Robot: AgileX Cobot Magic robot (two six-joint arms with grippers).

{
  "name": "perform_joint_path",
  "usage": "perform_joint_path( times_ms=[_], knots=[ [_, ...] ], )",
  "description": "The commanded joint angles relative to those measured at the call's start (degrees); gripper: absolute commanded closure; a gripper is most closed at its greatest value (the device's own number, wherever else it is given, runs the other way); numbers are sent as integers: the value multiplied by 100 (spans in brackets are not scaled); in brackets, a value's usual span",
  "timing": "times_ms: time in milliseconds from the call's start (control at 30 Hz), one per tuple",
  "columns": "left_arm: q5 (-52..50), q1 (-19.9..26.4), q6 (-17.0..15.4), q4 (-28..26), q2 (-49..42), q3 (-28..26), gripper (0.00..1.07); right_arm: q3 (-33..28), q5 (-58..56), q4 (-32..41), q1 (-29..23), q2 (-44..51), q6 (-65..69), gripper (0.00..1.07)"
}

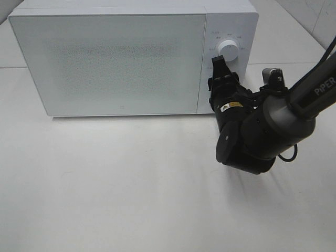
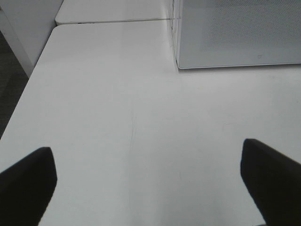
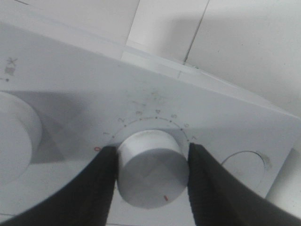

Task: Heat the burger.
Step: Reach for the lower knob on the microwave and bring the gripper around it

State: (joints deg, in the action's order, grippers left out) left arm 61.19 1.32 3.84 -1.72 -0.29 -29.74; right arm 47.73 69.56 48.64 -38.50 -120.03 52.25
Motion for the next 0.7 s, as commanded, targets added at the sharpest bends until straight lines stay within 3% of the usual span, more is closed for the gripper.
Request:
perform_joint_path(
  times_ms=[33, 700],
  knots=[
    [11, 6, 6, 6, -86, 17, 7, 269, 768, -1662, -86, 63, 223, 107],
    [11, 6, 6, 6, -86, 17, 7, 269, 1060, -2051, -86, 80, 493, 105]
  ],
)
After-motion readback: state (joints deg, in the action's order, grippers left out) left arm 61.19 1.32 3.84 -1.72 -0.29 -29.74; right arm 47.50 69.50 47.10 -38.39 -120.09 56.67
